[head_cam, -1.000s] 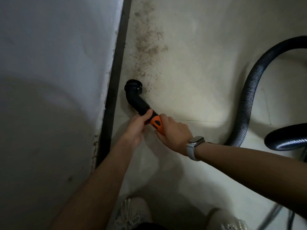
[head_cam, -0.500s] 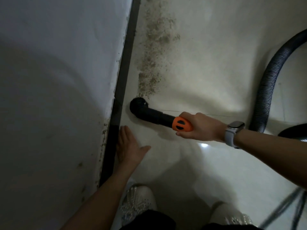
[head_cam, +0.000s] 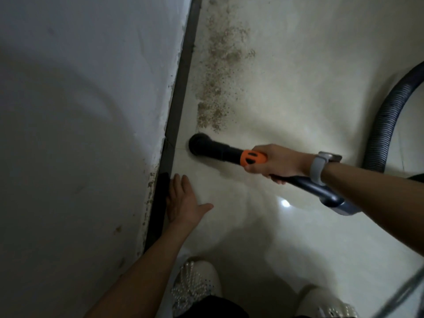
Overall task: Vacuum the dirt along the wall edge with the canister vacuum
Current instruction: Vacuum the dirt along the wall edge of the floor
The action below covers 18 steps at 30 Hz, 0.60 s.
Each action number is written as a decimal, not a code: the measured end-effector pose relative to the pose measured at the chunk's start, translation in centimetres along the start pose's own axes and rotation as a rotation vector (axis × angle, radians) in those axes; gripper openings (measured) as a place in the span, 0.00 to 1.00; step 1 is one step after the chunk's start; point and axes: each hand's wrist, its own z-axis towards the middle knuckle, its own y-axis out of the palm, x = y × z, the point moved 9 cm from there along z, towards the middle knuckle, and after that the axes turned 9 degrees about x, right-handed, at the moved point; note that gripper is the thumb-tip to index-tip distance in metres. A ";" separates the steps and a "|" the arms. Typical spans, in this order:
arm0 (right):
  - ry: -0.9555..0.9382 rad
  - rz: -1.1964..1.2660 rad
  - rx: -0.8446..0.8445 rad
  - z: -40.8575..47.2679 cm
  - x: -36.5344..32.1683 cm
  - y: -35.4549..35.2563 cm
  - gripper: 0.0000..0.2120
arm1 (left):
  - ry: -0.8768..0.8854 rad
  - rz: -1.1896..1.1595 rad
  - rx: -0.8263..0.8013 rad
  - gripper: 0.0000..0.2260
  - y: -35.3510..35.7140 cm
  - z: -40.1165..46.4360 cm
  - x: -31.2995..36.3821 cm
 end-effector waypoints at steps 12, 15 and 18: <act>-0.014 -0.039 -0.004 0.6 -0.6 0.5 0.09 | 0.040 -0.001 0.058 0.46 -1.4 2.8 1.7; 0.003 -0.042 -0.015 1.1 -0.1 0.1 0.10 | 0.065 0.009 0.059 0.46 -1.7 4.3 2.6; -0.005 0.002 0.109 3.4 -1.2 -2.6 0.10 | 0.069 0.000 0.036 0.46 -1.9 5.8 3.5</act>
